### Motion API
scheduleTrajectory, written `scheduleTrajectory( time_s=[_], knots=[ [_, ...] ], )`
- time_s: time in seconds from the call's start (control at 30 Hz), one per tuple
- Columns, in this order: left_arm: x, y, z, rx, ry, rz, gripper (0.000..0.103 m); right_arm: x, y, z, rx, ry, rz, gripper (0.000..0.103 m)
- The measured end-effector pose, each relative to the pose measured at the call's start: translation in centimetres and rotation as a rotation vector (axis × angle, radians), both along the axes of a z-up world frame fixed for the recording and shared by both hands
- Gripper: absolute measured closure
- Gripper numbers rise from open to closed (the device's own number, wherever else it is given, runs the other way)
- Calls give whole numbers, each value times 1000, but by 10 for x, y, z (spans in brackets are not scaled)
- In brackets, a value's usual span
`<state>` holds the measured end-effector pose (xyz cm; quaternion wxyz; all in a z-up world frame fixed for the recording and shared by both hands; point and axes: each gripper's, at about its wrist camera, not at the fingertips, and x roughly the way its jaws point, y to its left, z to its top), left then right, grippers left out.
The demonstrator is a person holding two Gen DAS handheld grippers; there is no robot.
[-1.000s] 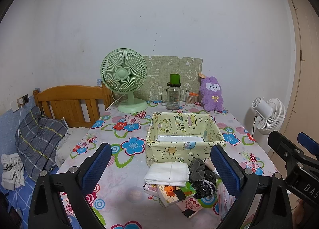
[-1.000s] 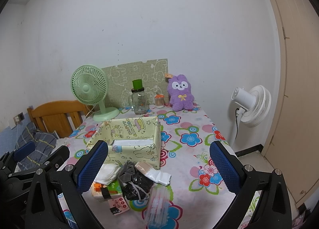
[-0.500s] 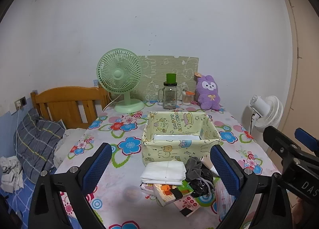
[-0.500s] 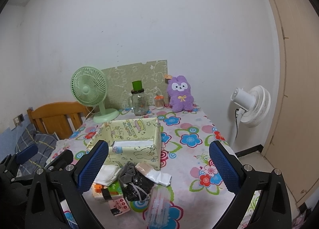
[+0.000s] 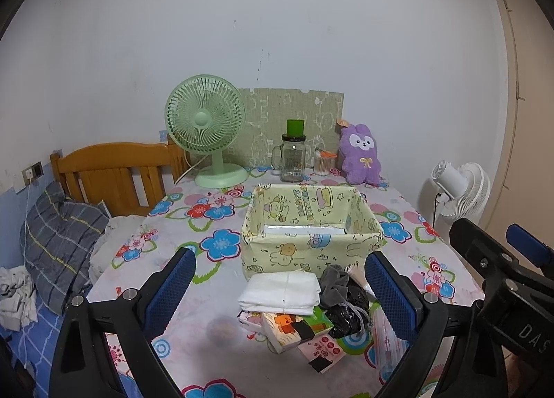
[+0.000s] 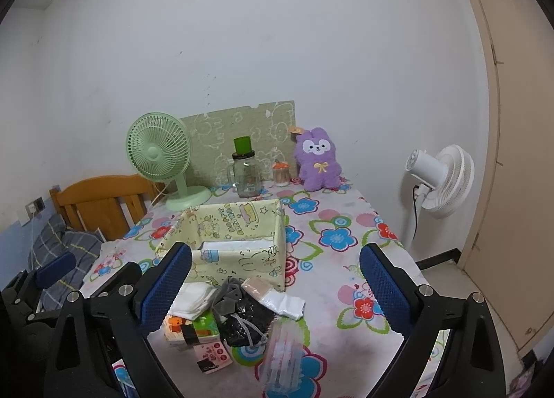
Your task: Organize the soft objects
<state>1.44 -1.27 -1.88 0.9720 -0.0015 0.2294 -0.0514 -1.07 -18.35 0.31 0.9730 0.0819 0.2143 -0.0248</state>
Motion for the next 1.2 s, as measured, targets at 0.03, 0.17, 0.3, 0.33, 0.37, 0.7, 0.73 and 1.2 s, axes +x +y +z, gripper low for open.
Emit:
scheduleTrajectory(
  time_s=[0.03,0.17,0.3,0.33,0.37,0.7,0.73,1.2],
  knots=[
    [0,0,-2,1,2,1,4,0,1,-2,1,1,2,4],
    [1,1,-8,3,7,8,5,1,3,-8,6,11,1,5],
    [3,0,-16,-3,17,14,6,4,3,-16,8,22,-7,5],
    [4,0,-18,-4,21,15,6,5,3,-18,9,24,-7,5],
    [5,-1,-21,-3,26,15,6,5,3,-20,10,28,-7,6],
    [10,-3,-49,16,73,18,7,8,9,-48,8,79,-8,9],
    [11,-3,-52,8,79,14,7,8,8,-52,13,80,-10,9],
    [16,-14,-97,19,174,-18,12,21,8,-98,-13,192,-43,16]
  ],
)
